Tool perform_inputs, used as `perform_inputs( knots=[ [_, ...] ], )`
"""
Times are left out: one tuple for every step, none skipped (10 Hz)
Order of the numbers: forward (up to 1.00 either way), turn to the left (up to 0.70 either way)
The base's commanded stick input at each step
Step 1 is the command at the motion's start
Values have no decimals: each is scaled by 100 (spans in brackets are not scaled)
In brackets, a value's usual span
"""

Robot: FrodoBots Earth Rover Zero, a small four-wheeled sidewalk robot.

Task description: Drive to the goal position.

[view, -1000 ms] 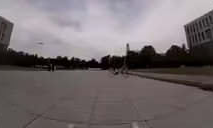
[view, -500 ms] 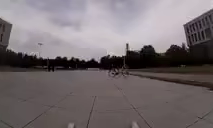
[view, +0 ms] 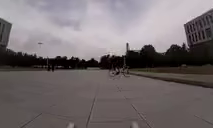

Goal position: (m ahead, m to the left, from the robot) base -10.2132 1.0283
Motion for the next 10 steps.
perform_inputs(
  knots=[
    [0, 45],
    [0, 45],
    [0, 45],
    [0, 45],
    [0, 45],
    [0, 45],
    [0, 45],
    [0, 45],
    [0, 45],
    [0, 45]
  ],
)
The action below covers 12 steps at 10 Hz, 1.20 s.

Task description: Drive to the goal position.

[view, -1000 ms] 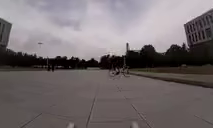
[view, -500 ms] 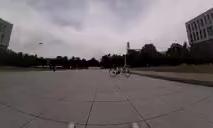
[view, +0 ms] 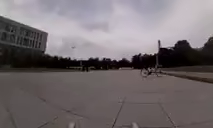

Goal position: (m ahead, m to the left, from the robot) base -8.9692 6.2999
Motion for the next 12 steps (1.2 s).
perform_inputs(
  knots=[
    [0, 45],
    [0, 45],
    [0, 45],
    [0, 45],
    [0, 45],
    [0, 45],
    [0, 45],
    [0, 45],
    [0, 45],
    [0, 45],
    [0, 45],
    [0, 45]
  ],
)
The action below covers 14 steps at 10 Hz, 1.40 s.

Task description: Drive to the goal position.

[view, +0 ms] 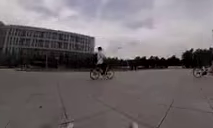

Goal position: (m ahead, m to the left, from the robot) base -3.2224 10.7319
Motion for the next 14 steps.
perform_inputs(
  knots=[
    [0, 45],
    [0, 45],
    [0, 45],
    [0, 45],
    [16, 41],
    [70, 27],
    [70, 27],
    [70, 27],
    [70, 27],
    [70, 27],
    [70, 27],
    [70, 27],
    [70, 27],
    [70, 27]
  ],
)
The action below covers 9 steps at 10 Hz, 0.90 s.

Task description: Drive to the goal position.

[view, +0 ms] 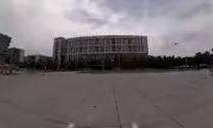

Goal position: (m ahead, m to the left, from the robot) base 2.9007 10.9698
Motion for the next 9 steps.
perform_inputs(
  knots=[
    [70, 27],
    [70, 27],
    [70, 27],
    [70, 27],
    [70, 27],
    [70, 27],
    [70, 27],
    [70, 27],
    [70, 27]
  ],
)
